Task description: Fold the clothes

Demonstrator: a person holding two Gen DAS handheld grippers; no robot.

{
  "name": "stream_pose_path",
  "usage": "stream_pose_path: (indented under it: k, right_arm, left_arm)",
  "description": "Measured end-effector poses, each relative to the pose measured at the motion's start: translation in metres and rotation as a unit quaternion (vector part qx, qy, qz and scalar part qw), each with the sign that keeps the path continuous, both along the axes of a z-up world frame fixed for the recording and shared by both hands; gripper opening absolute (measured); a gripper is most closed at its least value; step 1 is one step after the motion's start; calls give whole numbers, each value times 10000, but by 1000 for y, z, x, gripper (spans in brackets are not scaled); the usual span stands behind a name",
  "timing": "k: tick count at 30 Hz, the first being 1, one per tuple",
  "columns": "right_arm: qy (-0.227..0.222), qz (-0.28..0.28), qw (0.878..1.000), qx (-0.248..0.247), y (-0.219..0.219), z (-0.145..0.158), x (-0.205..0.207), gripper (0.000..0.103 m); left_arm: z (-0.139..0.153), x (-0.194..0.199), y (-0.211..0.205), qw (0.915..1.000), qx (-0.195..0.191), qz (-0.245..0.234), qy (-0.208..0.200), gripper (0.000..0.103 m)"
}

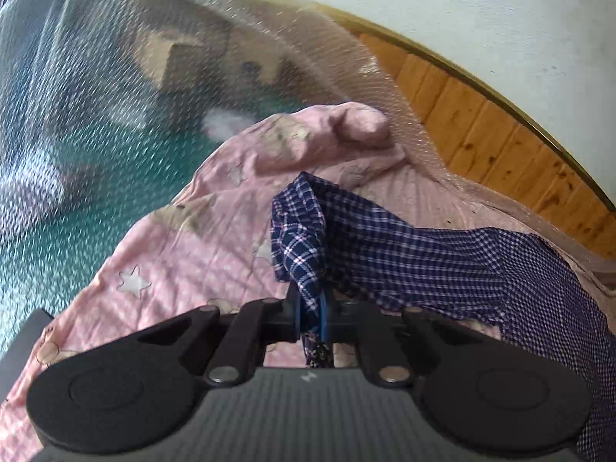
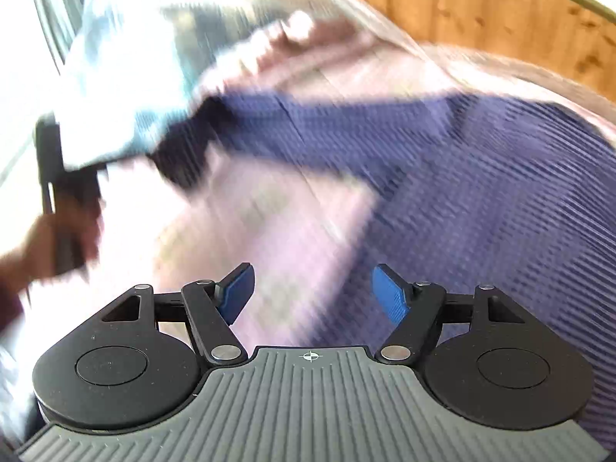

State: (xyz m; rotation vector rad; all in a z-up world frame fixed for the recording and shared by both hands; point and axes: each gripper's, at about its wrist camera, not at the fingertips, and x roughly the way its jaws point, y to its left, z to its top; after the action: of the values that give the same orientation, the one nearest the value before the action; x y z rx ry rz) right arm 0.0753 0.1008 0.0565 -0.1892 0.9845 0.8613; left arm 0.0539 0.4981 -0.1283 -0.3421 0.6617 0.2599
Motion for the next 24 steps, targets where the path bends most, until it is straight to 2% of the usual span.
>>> stream_pose_path:
  k: [4, 5, 7, 9, 10, 11, 12, 13, 14, 15, 17, 18, 19, 20, 22, 24]
  right_arm:
    - [390, -40, 9953, 883, 77, 17, 25, 87]
    - [489, 105, 9951, 848, 98, 14, 25, 91]
    - [671, 395, 9944, 708, 140, 8, 24, 91]
    - [778, 591, 9950, 194, 162, -8, 23, 83]
    - [836, 665, 9943, -63, 169, -17, 24, 67]
    - [911, 721, 9928, -276, 173, -25, 24, 43]
    - [1009, 732, 9915, -372, 169, -31, 24, 31]
    - [1043, 717, 9911, -416, 161, -34, 24, 11]
    - [1018, 665, 9916, -434, 153, -35, 22, 7]
    - [999, 593, 9925, -381, 145, -33, 20, 5]
    - [978, 379, 9941, -269, 123, -25, 20, 3]
    - [934, 254, 9951, -217, 112, -19, 21, 3]
    - [875, 122, 9960, -146, 100, -14, 25, 3]
    - [811, -16, 9967, -73, 86, -8, 30, 2]
    - [651, -321, 9973, 73, 51, 5, 38, 2]
    - [487, -663, 9965, 132, 9, 13, 52, 2]
  left_arm:
    - [18, -1, -55, 9955, 728, -585, 170, 9]
    - [19, 0, -71, 9924, 933, -771, 227, 9]
    - [20, 0, -100, 9843, 1325, -1129, 298, 9]
    - [19, -1, -126, 9761, 1606, -1438, 278, 9]
    - [19, -2, -135, 9750, 1614, -1507, 242, 9]
    - [20, -4, -143, 9746, 1601, -1555, 205, 9]
    - [20, -5, -152, 9741, 1588, -1604, 167, 10]
    - [19, -6, -158, 9740, 1558, -1640, 141, 10]
    - [19, -8, -164, 9740, 1524, -1672, 117, 13]
    - [20, -11, -168, 9747, 1461, -1694, 23, 15]
    - [22, -20, -175, 9763, 1310, -1710, -191, 36]
    - [24, -27, -178, 9773, 1229, -1703, -284, 43]
    - [24, -33, -181, 9782, 1103, -1728, -327, 57]
    - [21, -39, -185, 9783, 956, -1821, -272, 66]
    - [10, -50, -195, 9758, 666, -2080, -28, 66]
    - [-10, -62, -209, 9692, 435, -2390, 407, 66]
